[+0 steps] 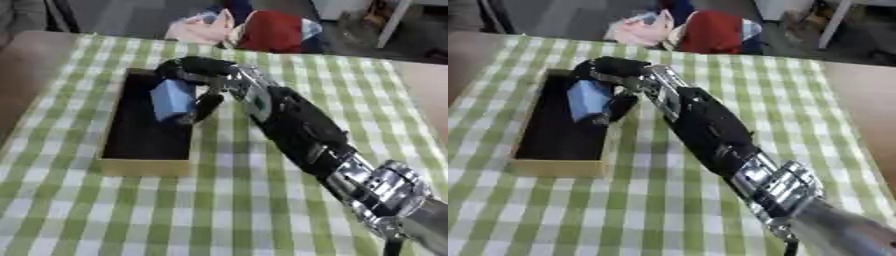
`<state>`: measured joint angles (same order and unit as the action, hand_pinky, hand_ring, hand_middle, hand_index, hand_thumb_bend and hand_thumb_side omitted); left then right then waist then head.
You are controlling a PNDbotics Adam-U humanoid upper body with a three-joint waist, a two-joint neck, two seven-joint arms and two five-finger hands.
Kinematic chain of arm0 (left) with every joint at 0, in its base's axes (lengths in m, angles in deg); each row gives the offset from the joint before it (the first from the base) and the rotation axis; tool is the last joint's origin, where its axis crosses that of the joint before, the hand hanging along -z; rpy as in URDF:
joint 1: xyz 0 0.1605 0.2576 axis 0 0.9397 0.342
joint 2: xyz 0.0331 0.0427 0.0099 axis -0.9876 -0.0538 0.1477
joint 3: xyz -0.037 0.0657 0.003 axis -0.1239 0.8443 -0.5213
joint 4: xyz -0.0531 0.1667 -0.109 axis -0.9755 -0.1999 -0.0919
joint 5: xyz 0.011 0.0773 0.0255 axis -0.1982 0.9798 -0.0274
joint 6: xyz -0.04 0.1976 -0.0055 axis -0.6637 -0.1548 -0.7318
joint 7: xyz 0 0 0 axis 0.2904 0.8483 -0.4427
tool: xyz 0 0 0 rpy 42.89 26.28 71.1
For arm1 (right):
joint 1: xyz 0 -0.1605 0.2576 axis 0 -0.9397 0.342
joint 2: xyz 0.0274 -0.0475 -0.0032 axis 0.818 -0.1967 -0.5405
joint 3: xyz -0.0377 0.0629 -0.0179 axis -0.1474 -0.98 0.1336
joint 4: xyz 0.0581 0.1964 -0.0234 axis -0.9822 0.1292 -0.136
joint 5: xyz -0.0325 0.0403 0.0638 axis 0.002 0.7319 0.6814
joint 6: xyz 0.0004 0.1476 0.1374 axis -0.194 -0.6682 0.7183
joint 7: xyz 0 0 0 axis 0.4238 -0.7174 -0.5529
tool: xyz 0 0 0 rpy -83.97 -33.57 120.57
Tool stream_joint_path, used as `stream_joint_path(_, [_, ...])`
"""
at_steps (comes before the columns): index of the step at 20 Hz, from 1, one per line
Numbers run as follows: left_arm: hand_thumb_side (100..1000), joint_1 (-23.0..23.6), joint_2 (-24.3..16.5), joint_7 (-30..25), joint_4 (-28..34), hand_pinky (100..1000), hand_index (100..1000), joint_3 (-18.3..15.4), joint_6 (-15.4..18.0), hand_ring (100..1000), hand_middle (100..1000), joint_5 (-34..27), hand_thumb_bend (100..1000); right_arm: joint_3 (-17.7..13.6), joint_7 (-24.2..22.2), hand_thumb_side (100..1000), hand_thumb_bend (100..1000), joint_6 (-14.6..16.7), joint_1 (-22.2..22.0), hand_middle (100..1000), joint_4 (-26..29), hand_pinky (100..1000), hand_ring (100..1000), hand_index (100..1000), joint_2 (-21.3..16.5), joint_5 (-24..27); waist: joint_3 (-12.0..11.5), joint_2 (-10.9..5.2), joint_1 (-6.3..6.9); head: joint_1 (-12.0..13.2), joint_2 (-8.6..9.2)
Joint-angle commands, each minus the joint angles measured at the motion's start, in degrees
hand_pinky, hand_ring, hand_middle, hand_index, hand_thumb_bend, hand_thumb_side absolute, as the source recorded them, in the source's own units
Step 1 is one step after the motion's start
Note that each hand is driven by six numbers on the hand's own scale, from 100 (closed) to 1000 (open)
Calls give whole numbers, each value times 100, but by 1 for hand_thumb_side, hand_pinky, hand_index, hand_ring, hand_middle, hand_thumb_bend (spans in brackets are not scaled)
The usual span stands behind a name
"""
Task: Pick up objects on the table and place them in the box.
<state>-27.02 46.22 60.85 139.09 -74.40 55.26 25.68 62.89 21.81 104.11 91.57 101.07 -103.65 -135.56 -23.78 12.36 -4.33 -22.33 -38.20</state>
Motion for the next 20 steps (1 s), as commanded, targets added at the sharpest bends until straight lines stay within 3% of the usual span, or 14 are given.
stream_joint_path(1, [870,-73,-57,-1,103,762,697,10,-11,661,640,-41,100,-24,67,614,609,147,99,818,7,738,983,906,-39,-158,20,-110,60,1,51])
stream_joint_path(3, [869,-70,-65,1,100,762,697,9,-14,661,640,-45,100,-46,115,661,617,170,107,837,12,758,1000,915,-46,-143,31,-124,58,4,53])
stream_joint_path(9, [869,-40,-94,20,89,761,697,-4,-13,661,640,-59,100,-49,96,589,639,197,142,846,238,774,1000,924,-183,280,120,-177,73,66,38])
stream_joint_path(17, [875,91,-135,72,45,761,696,-79,-4,659,639,25,100,-13,-503,560,614,-102,-34,825,1125,760,1000,914,-946,1648,457,-229,101,246,-9])
stream_joint_path(20, [875,135,-133,94,32,761,696,-107,10,659,638,73,100,-2,-731,569,602,-223,-239,819,1369,759,1000,907,-1188,1903,588,-231,133,313,-24])
